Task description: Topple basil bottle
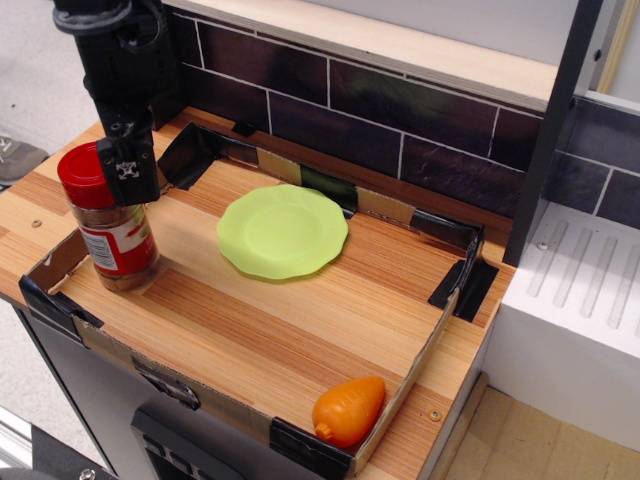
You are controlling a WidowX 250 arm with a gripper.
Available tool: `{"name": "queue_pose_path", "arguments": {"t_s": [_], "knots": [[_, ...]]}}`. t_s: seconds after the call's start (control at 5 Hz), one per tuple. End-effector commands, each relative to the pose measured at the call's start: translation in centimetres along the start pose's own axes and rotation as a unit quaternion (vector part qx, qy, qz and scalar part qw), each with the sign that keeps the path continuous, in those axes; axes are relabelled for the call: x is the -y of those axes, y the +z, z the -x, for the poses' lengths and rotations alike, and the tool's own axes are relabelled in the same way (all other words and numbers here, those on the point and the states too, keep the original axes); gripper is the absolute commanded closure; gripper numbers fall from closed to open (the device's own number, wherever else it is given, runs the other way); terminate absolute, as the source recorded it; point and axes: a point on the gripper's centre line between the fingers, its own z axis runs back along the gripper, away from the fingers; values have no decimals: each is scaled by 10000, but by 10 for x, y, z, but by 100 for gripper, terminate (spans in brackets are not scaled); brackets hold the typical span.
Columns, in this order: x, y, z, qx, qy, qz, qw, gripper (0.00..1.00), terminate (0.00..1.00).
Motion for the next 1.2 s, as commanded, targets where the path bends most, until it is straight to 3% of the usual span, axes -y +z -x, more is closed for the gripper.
{"name": "queue_pose_path", "arguments": {"t_s": [0.0,0.2,0.8,1.0], "knots": [[-10,10,2,76,66,-276,9996,0,0],[-13,14,8,33,42,-178,9998,0,0],[-23,3,21,-280,-141,-240,9992,0,0],[-24,4,24,-114,-169,-145,9997,100,0]]}}
